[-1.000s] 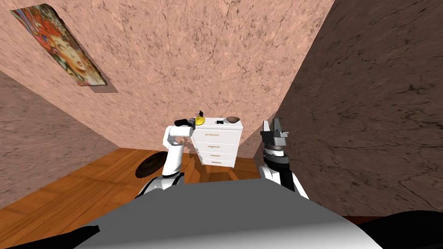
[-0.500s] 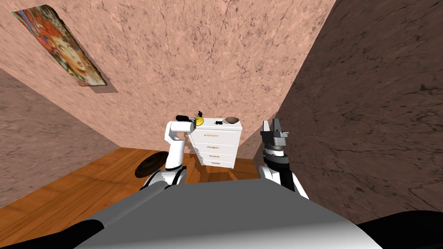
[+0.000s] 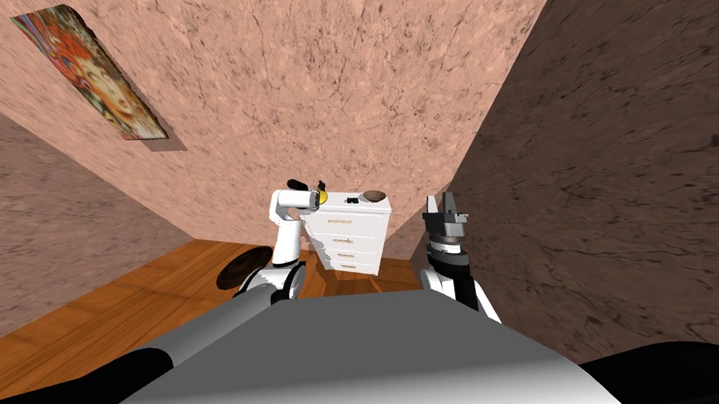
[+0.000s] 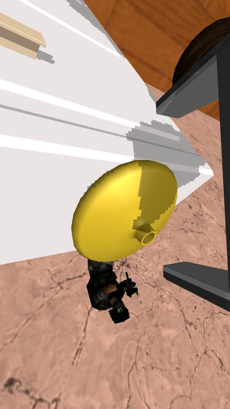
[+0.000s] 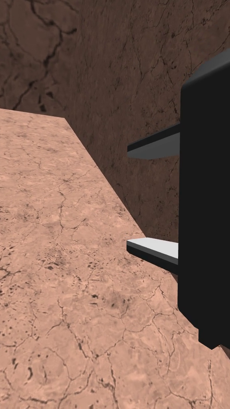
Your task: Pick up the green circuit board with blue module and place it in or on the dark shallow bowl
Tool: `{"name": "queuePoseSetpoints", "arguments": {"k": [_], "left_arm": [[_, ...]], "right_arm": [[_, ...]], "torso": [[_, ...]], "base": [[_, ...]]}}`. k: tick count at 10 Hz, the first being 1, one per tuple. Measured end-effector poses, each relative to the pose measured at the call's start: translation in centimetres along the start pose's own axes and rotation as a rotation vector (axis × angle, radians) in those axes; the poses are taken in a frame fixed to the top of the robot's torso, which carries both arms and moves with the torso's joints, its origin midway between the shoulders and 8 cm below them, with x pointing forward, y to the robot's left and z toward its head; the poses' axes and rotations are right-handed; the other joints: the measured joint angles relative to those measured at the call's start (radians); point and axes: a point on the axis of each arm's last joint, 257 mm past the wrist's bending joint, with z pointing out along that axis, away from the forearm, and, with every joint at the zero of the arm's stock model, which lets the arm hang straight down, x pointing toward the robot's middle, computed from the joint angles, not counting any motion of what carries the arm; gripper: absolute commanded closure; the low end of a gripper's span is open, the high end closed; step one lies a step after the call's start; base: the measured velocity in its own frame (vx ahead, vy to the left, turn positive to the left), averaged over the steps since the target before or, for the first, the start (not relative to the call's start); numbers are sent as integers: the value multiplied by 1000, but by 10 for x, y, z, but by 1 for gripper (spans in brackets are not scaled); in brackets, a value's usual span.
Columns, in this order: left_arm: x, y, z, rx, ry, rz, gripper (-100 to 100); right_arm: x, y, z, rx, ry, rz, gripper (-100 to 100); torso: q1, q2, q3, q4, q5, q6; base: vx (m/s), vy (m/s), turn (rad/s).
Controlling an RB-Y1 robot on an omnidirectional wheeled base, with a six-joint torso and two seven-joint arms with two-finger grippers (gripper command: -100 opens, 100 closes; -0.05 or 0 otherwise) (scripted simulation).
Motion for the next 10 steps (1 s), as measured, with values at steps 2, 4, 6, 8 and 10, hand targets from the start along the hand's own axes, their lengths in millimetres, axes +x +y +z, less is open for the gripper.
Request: {"name": "queuePoseSetpoints", "arguments": {"k": [2, 4, 6, 8, 10], "left_arm": [[5, -2, -1, -38, 13, 3, -100], [10, -2, -2, -79, 28, 8, -100], [15, 0, -4, -122, 44, 13, -100], [21, 2, -5, -164, 62, 21, -100], [27, 4, -9, -203, 81, 29, -100]], "right_arm": [[0, 0, 0, 0, 0, 0, 0], [0, 0, 0, 0, 0, 0, 0], [0, 0, 0, 0, 0, 0, 0], [0, 0, 0, 0, 0, 0, 0], [0, 0, 0, 0, 0, 0, 0]], "torso": [[-2, -1, -1, 0, 0, 0], [-3, -2, -1, -1, -1, 0], [-3, -2, -1, -1, -1, 0], [-2, -2, -1, -1, -1, 0], [-2, -2, -1, -1, 0, 0]], "base": [[57, -65, 10], [58, -76, 6], [65, -83, 3], [53, -64, 0], [70, -67, -2]]}}
